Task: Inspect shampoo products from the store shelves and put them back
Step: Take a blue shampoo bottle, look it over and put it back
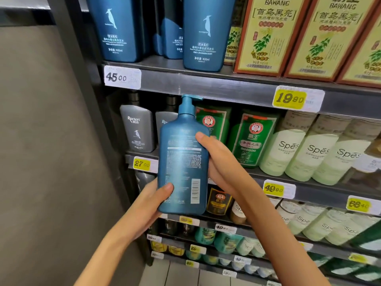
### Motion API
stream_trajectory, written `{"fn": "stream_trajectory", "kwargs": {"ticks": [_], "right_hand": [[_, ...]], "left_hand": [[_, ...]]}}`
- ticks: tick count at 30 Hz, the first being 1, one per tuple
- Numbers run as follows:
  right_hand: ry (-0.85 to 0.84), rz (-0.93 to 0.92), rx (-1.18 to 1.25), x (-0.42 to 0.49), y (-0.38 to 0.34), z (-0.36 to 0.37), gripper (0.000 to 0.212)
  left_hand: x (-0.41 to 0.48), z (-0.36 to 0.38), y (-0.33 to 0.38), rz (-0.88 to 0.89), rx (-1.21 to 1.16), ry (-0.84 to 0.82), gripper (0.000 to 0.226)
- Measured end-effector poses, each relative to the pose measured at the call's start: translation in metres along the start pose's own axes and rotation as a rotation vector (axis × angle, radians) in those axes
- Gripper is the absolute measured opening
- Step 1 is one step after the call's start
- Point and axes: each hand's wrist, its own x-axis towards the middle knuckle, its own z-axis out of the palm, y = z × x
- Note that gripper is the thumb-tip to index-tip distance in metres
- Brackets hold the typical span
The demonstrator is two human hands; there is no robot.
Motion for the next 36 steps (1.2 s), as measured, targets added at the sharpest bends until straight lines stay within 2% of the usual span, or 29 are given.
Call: {"fn": "stream_trajectory", "kwargs": {"ticks": [2,3,5,7,8,9,10,12,15,17,19,22,25,27,29,32,34,36], "right_hand": [[0.045,-0.019,0.009,0.001,0.005,0.004,0.022],[0.082,-0.046,-0.009,0.001,0.006,0.005,0.021],[0.160,-0.094,-0.093,0.000,0.007,0.009,0.020],[0.205,-0.130,-0.211,-0.002,0.008,0.018,0.014],[0.216,-0.144,-0.265,-0.004,0.008,0.024,0.010],[0.224,-0.161,-0.309,-0.005,0.007,0.029,0.011],[0.230,-0.179,-0.338,-0.006,0.007,0.034,0.016],[0.209,-0.196,-0.340,-0.006,0.004,0.036,0.032],[0.138,-0.131,-0.385,-0.005,-0.006,0.025,0.052],[0.013,-0.006,-0.375,-0.004,-0.008,0.022,0.046],[-0.072,0.045,-0.235,-0.003,-0.004,0.028,0.029],[-0.003,-0.040,-0.096,-0.001,0.004,0.036,0.018],[0.029,-0.115,-0.150,0.001,0.006,0.040,0.037],[-0.001,-0.126,-0.216,0.000,0.006,0.038,0.035],[-0.068,-0.126,-0.354,-0.003,0.008,0.030,0.026],[-0.103,-0.127,-0.588,-0.007,0.016,0.018,0.030],[-0.054,-0.161,-0.563,-0.006,0.023,0.014,0.037],[-0.034,-0.231,-0.561,-0.006,0.027,0.013,0.049]], "left_hand": [[-0.003,0.000,-0.004,-0.005,-0.016,0.064,0.079],[-0.005,0.002,-0.004,0.037,0.054,0.129,0.070],[-0.011,0.010,-0.002,0.153,0.408,0.286,0.065],[-0.013,0.025,-0.003,0.220,0.866,0.475,0.096],[-0.012,0.035,-0.004,0.231,1.027,0.537,0.110],[-0.011,0.043,-0.005,0.226,1.083,0.572,0.118],[-0.009,0.048,-0.005,0.225,1.049,0.584,0.118],[-0.006,0.046,-0.003,0.259,0.826,0.564,0.099],[-0.012,0.024,0.009,0.215,0.348,0.367,0.066],[-0.018,0.015,0.014,0.133,-0.083,0.208,0.077],[-0.018,0.013,0.014,0.089,-0.230,0.174,0.084],[-0.012,0.016,0.019,0.069,-0.117,0.235,0.066],[-0.008,0.009,0.025,0.105,-0.024,0.238,0.047],[-0.008,0.005,0.027,0.110,0.002,0.207,0.038],[-0.009,-0.001,0.024,0.123,-0.010,0.222,0.037],[-0.005,-0.012,0.018,0.199,0.059,0.329,0.037],[0.000,-0.021,0.018,0.258,0.189,0.347,0.036],[0.005,-0.028,0.020,0.277,0.329,0.318,0.045]]}}
